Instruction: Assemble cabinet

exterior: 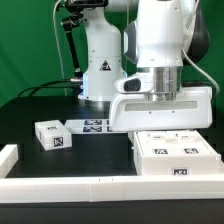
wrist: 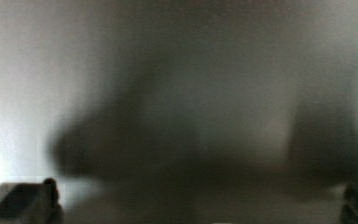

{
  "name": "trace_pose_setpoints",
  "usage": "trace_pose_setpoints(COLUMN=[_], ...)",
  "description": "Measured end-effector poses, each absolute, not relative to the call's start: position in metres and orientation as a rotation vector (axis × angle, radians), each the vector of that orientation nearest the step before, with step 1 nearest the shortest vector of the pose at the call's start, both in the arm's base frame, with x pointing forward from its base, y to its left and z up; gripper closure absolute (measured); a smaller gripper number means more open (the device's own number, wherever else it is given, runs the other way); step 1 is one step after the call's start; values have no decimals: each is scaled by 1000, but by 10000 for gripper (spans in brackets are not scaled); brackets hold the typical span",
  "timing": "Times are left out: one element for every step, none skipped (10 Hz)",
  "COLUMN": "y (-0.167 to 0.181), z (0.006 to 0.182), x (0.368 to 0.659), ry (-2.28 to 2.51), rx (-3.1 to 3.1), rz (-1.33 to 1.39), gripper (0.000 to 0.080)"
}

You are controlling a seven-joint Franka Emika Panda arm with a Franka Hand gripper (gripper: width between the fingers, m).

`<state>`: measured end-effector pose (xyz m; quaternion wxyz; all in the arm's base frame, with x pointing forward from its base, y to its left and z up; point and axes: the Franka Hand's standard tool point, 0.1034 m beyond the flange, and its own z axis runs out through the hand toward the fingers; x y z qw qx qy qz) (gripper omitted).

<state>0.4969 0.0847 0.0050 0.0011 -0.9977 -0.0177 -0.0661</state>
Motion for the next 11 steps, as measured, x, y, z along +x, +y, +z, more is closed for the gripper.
trace_pose_setpoints(y=[86, 86, 87, 87, 86, 86, 87, 87, 87, 87, 87], z=[5, 6, 6, 6, 5, 5, 5, 5, 5, 5, 5], x=[499, 501, 504, 504, 503, 503, 503, 503, 503, 502, 502], ry=[-58, -58, -58, -58, -61, -65, -65, -67, -66, -66, -66], rx=[-3131, -3130, -3129, -3129, -3130, -3130, -3130, -3130, -3130, -3130, -3130], rz=[-211, -216, -221, -221, -220, -219, -219, -219, -219, -218, -218], gripper=[3, 3, 3, 3, 3, 123, 258, 258, 441, 577, 577])
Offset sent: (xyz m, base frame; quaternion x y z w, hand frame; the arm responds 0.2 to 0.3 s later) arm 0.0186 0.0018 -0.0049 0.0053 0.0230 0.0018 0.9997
